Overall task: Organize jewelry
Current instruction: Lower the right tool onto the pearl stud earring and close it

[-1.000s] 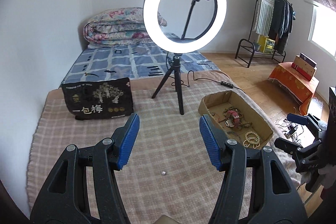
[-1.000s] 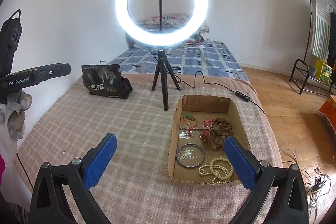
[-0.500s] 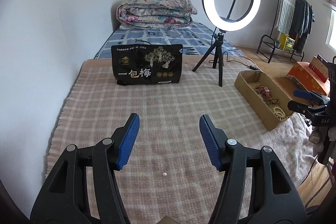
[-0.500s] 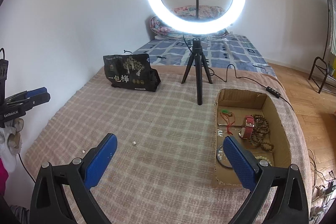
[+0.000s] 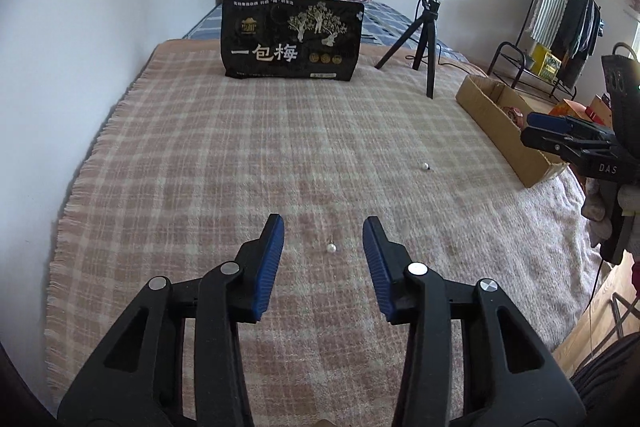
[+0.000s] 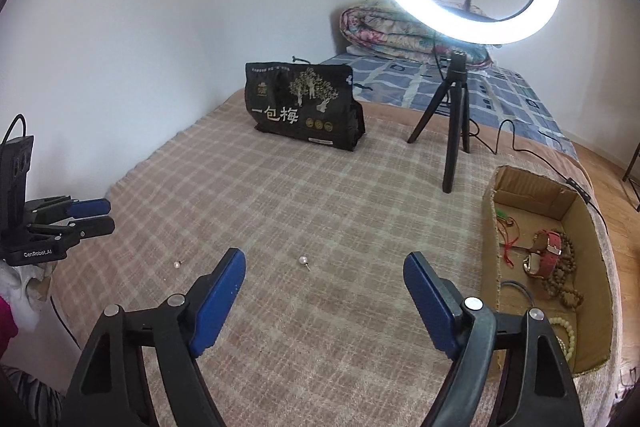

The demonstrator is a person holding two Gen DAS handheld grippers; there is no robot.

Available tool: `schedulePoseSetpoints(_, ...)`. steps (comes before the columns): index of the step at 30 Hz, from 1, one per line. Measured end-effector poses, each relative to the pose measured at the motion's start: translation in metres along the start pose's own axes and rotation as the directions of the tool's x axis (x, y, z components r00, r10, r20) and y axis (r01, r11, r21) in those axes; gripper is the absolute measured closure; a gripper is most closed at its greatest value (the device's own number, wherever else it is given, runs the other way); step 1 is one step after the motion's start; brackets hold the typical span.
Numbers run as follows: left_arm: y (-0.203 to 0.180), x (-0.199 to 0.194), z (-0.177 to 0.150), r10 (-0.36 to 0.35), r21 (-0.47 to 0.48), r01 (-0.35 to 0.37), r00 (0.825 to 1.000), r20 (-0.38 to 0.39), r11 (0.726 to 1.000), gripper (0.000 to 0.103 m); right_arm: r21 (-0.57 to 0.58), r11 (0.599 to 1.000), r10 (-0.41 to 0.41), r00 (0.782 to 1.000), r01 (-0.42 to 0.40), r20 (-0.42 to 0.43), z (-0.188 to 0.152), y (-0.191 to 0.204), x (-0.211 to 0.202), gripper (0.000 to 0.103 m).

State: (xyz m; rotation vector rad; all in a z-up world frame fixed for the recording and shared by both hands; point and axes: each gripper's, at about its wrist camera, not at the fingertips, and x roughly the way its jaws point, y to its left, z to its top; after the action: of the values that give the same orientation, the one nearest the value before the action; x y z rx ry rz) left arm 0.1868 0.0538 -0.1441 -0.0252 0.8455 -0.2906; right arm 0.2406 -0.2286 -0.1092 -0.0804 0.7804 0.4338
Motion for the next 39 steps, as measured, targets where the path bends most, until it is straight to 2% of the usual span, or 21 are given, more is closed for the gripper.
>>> schedulePoseSetpoints(5, -0.007, 0.021, -0.009, -0.031, 0.012, 0.031, 0.999, -0.039, 0.999, 0.064, -0.063, 0.997, 0.048, 0.997, -0.052, -0.062, -0.002, 0.012, 0.030, 0.032)
schedulePoseSetpoints(6, -0.007, 0.026, -0.011, -0.035, 0.013, 0.036, 0.998, -0.049, 0.999, 0.067, -0.075, 0.995, 0.054, 0.995, -0.060, -0.080, -0.002, 0.014, 0.037, 0.037)
schedulePoseSetpoints(7, -0.008, 0.031, -0.012, -0.037, 0.016, 0.038, 0.998, -0.059, 0.999, 0.069, -0.084, 0.994, 0.060, 0.993, -0.068, -0.098, -0.004, 0.016, 0.045, 0.041)
schedulePoseSetpoints(16, -0.008, 0.061, -0.014, -0.030, 0.038, 0.034, 0.995, -0.099, 0.999, 0.071, -0.109, 0.989, 0.076, 0.980, -0.098, -0.185, -0.010, 0.017, 0.092, 0.058)
schedulePoseSetpoints(19, -0.006, 0.071, -0.015, -0.024, 0.039, 0.029, 0.993, -0.112, 0.999, 0.076, -0.108, 0.989, 0.082, 0.977, -0.105, -0.199, -0.010, 0.015, 0.101, 0.061)
schedulePoseSetpoints(26, -0.010, 0.085, -0.018, -0.030, 0.055, 0.038, 0.991, -0.130, 0.998, 0.076, -0.116, 0.987, 0.085, 0.970, -0.113, -0.228, -0.012, 0.012, 0.116, 0.064)
schedulePoseSetpoints(28, -0.012, 0.088, -0.019, -0.029, 0.064, 0.038, 0.990, -0.135, 0.997, 0.081, -0.118, 0.987, 0.083, 0.969, -0.113, -0.234, -0.013, 0.011, 0.120, 0.066)
schedulePoseSetpoints(39, -0.013, 0.092, -0.022, -0.024, 0.080, 0.035, 0.991, -0.132, 0.996, 0.084, -0.106, 0.989, 0.074, 0.965, -0.104, -0.250, -0.010, 0.011, 0.138, 0.071)
